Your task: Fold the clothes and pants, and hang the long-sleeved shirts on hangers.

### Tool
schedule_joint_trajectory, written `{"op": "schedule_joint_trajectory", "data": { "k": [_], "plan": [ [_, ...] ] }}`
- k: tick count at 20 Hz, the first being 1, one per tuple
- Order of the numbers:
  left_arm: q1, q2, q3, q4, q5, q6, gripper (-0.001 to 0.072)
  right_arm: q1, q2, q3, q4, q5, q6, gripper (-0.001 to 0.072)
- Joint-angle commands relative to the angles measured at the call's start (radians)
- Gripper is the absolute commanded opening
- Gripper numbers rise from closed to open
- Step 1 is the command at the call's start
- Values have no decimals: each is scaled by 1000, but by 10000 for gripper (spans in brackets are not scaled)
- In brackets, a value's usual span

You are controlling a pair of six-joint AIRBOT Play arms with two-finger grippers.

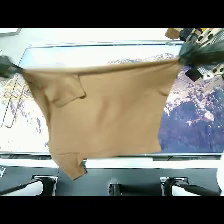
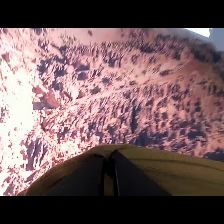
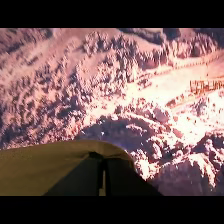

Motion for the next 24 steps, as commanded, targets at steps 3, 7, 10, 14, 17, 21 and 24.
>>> {"op": "schedule_joint_trajectory", "data": {
  "k": [3, 7, 10, 14, 17, 21, 24],
  "plan": [
    [-127, -444, 15, -5, 302, 121, 19, 1, -358, 1, 7, -103, -44, 28],
    [-149, -576, 89, -6, 305, 145, 19, 1, -451, 1, -7, -217, -60, 28],
    [-136, -562, 96, -3, 180, 143, 19, 0, -452, 2, -36, -148, -58, 28],
    [-106, -518, 98, 2, -25, 133, 19, 1, -452, 1, -69, 52, -58, 28],
    [-79, -502, 98, 2, -142, 82, 19, 1, -452, 1, -77, 192, -58, 28],
    [-79, -510, 97, 29, -272, 76, 20, 1, -453, 1, -79, 274, -58, 28],
    [-81, -510, 97, 77, -314, 75, 19, 1, -455, 1, -79, 282, -43, 29]
  ]
}}
